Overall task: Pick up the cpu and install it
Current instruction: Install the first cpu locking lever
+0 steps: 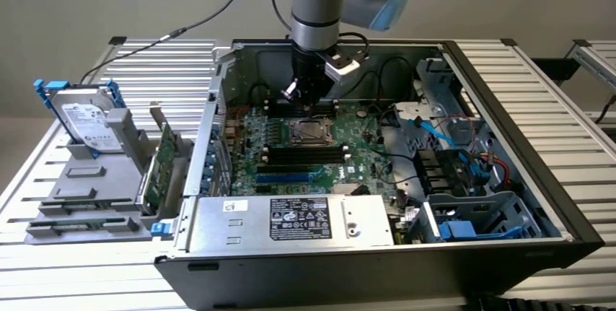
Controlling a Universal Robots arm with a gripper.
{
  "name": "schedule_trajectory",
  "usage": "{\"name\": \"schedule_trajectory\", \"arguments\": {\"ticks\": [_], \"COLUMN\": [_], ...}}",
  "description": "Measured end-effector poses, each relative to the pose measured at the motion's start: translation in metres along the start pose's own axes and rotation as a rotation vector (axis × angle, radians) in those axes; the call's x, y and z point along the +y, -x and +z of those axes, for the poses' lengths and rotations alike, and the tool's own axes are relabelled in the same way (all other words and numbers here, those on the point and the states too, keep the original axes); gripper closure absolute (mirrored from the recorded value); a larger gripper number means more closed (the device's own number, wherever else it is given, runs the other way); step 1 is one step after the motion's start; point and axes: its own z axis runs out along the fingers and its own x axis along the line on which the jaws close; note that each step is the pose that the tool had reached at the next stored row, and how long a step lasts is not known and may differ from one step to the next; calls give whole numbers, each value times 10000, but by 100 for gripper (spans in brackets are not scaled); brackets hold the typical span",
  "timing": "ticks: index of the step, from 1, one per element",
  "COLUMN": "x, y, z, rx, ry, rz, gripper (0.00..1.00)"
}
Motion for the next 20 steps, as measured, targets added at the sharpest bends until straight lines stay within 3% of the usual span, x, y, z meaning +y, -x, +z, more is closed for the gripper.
{"name": "schedule_trajectory", "arguments": {"ticks": [8, 20], "x": [-1, 17], "y": [-5, -28], "z": [0, 5], "rx": [-57, -59], "ry": [80, 88], "rz": [18, 29], "gripper": [89, 89]}}
